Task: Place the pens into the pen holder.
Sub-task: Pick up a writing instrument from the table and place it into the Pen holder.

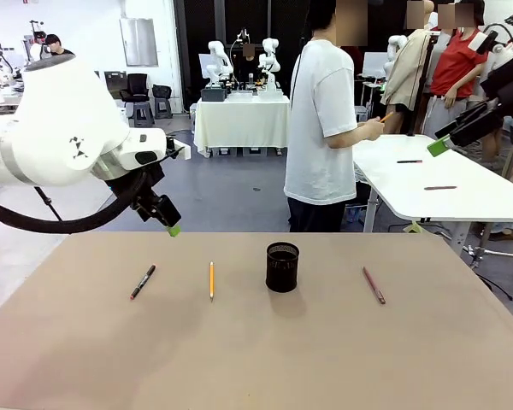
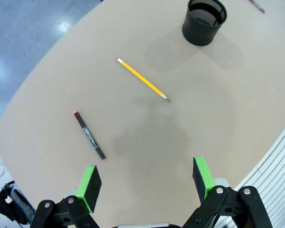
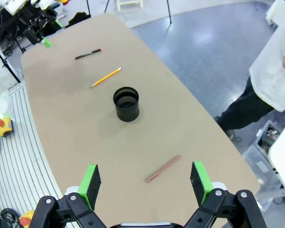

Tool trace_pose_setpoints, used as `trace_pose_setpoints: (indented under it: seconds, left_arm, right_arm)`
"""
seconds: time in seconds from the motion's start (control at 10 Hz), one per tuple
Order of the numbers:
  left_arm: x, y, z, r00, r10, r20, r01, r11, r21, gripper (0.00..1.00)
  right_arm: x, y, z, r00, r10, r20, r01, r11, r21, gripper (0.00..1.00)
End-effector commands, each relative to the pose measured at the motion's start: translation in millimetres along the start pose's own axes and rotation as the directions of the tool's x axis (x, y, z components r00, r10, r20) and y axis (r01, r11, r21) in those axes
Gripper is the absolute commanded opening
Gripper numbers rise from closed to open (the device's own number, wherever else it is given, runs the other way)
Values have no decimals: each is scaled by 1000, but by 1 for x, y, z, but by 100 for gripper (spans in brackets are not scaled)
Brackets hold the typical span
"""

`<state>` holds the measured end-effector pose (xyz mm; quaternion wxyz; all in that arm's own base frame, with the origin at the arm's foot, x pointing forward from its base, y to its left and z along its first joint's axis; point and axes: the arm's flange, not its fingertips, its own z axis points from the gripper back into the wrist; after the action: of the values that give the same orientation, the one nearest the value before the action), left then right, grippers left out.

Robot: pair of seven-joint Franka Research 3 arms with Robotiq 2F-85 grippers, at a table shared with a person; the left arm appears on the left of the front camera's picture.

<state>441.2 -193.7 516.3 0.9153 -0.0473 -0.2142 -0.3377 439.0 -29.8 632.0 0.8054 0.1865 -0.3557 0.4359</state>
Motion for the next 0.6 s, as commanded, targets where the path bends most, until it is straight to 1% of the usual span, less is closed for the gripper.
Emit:
trace_pose_setpoints:
  seconds: [0.0, 0.1, 0.2, 0.3, 0.4, 0.5]
  left_arm:
    - [-3, 3, 5, 1000, 7, -6, -7, 1000, 10, 100]
    - [0, 0, 0, 1000, 0, 0, 0, 1000, 0, 100]
    - [17, -16, -20, 997, -25, -72, 22, 999, -35, 100]
    - [32, -26, -33, 996, -80, -49, 76, 993, -92, 100]
    - [48, -33, -55, 991, 15, -133, -27, 996, -88, 100]
    - [59, -35, -73, 980, 113, -166, -117, 993, -18, 100]
  right_arm:
    - [1, 0, 1, 1000, 2, 7, -2, 1000, 2, 100]
    - [1, 0, 1, 1000, 2, 7, -2, 1000, 2, 100]
    - [1, 0, 1, 1000, 2, 7, -2, 1000, 2, 100]
    - [1, 0, 1, 1000, 2, 7, -2, 1000, 2, 100]
    - [1, 0, 1, 1000, 2, 7, -2, 1000, 2, 100]
    - [1, 0, 1, 1000, 2, 7, -2, 1000, 2, 100]
